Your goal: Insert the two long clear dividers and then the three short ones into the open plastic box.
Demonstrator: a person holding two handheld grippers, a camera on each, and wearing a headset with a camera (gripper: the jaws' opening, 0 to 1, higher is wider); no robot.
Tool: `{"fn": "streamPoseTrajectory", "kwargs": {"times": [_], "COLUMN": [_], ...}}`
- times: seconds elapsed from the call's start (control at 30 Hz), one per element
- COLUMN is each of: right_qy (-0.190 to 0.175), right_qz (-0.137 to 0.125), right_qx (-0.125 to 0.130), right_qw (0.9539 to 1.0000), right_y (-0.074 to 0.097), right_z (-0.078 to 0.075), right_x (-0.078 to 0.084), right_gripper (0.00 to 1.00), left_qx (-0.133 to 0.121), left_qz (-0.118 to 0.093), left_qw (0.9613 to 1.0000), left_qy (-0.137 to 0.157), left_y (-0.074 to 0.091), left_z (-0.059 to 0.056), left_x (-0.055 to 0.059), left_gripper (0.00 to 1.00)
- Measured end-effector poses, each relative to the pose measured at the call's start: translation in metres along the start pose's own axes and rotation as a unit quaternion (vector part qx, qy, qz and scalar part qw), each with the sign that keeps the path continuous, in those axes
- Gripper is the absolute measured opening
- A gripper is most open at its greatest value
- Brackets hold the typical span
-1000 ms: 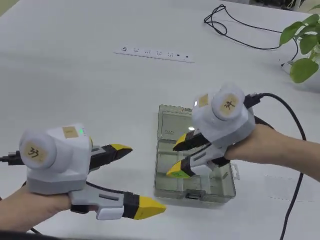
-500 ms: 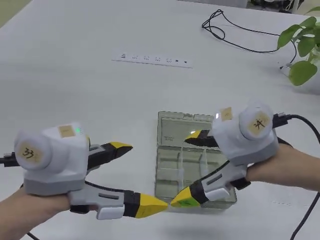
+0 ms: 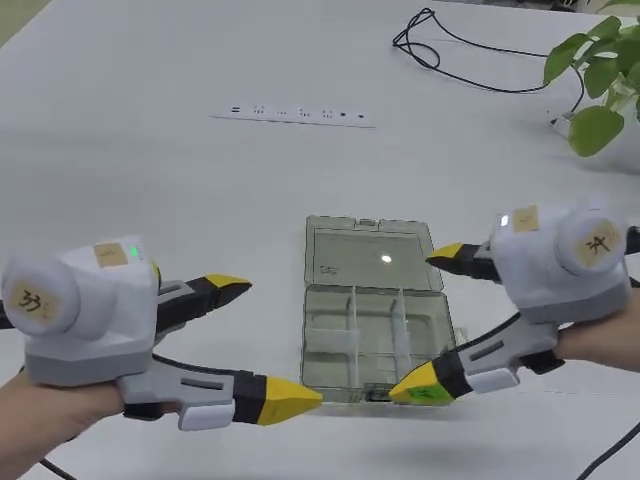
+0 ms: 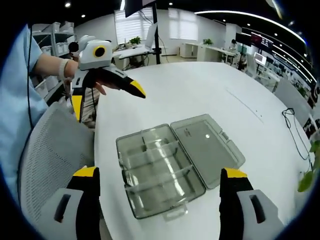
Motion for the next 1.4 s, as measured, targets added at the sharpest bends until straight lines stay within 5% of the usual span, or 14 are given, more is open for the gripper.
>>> {"fn": "streamPoseTrajectory", "kwargs": {"times": [0.5,0.7,0.9,1.0,1.23,1.4], "right_qy": [-0.006,0.05,0.08,0.105,0.138,0.145], "right_qz": [0.082,0.166,0.2,0.229,0.259,0.262], "right_qx": [0.038,0.024,-0.032,-0.044,-0.053,-0.054], "right_qw": [0.9959,0.9846,0.9761,0.9668,0.9543,0.9525], "right_y": [0.046,0.05,0.046,0.042,0.038,0.039], "right_z": [-0.022,-0.029,-0.029,-0.034,-0.043,-0.046], "right_x": [0.076,0.107,0.122,0.128,0.133,0.135], "right_gripper": [1.0,1.0,0.94,0.84,0.67,0.58], "left_qx": [0.0,-0.001,-0.006,-0.008,-0.015,-0.017], "left_qz": [0.006,0.007,0.008,0.01,0.01,0.008], "left_qw": [1.0,1.0,0.9999,0.9999,0.9997,0.9997], "left_qy": [0.003,0.003,0.008,0.01,0.016,0.017], "left_y": [-0.002,0.0,0.005,0.007,0.011,0.012], "left_z": [0.001,0.0,0.001,0.002,0.005,0.007], "left_x": [0.004,0.006,0.009,0.011,0.013,0.012], "left_gripper": [0.91,0.91,0.9,0.9,0.9,0.9]}}
Point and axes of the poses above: the centre of the closed fingertips' face, and the gripper's own axes: y roughly backward along the fingers, z roughly to its left, x roughly out of its underside, the point moved 6 cm from there along y, roughly backward along the fingers, and after that the axes turned 2 degrees about z, right-handed, at the moved point
